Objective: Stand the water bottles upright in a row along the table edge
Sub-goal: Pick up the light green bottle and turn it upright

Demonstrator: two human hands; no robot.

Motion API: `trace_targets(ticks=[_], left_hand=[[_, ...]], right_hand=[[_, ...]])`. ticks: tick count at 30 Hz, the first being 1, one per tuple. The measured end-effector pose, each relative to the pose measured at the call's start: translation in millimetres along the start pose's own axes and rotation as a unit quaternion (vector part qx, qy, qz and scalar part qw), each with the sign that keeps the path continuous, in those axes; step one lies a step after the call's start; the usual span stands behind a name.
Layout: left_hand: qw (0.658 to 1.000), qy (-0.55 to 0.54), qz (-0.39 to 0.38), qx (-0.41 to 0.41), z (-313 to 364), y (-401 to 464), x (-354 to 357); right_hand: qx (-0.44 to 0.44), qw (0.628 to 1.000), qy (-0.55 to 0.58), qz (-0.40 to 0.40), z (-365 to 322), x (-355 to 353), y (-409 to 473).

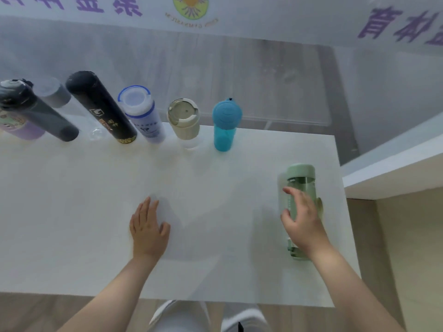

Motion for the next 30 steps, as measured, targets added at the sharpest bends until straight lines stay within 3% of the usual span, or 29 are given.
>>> trace_targets(ticks=[8, 12, 16, 20, 23, 26, 30], left_hand=[[0.976, 0.065, -0.075, 0.196, 112.6, -72.5, 65.6], [0.97, 0.09, -0.078, 0.211, 149.6, -90.9, 95.0], [0.97, 0.114, -0.053, 0.208, 154.8, -94.6, 105.6], [0.969, 0.125, -0.04, 0.208, 154.2, -94.2, 106.8], [0.97, 0.125, -0.042, 0.203, 155.0, -94.1, 106.9], [0.97, 0.13, -0.046, 0.201, 155.4, -93.5, 106.7], [0.971, 0.129, -0.046, 0.198, 156.2, -93.8, 106.2]], right_hand=[[0.046, 0.997, 0.005, -0.055, 58.4, -31.9, -57.3], [0.028, 0.994, 0.022, -0.102, 78.6, -34.2, -68.2], [-0.079, 0.984, -0.053, -0.154, 92.1, -35.7, -61.5], [-0.235, 0.938, -0.178, -0.183, 102.4, -36.5, -42.9], [-0.354, 0.864, -0.296, -0.2, 100.8, -35.4, -26.7], [-0.417, 0.808, -0.354, -0.221, 106.2, -28.4, -17.7], [-0.426, 0.803, -0.349, -0.226, 109.9, -28.0, -13.5]])
Point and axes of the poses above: each hand's wrist, its own y-axis towards the middle knuckle, its own x-axis out of the palm, z = x × y, the point moved 3 cm from there along y, towards the middle knuckle, and after that the axes turned 12 degrees about -x, right-handed, at the moved point
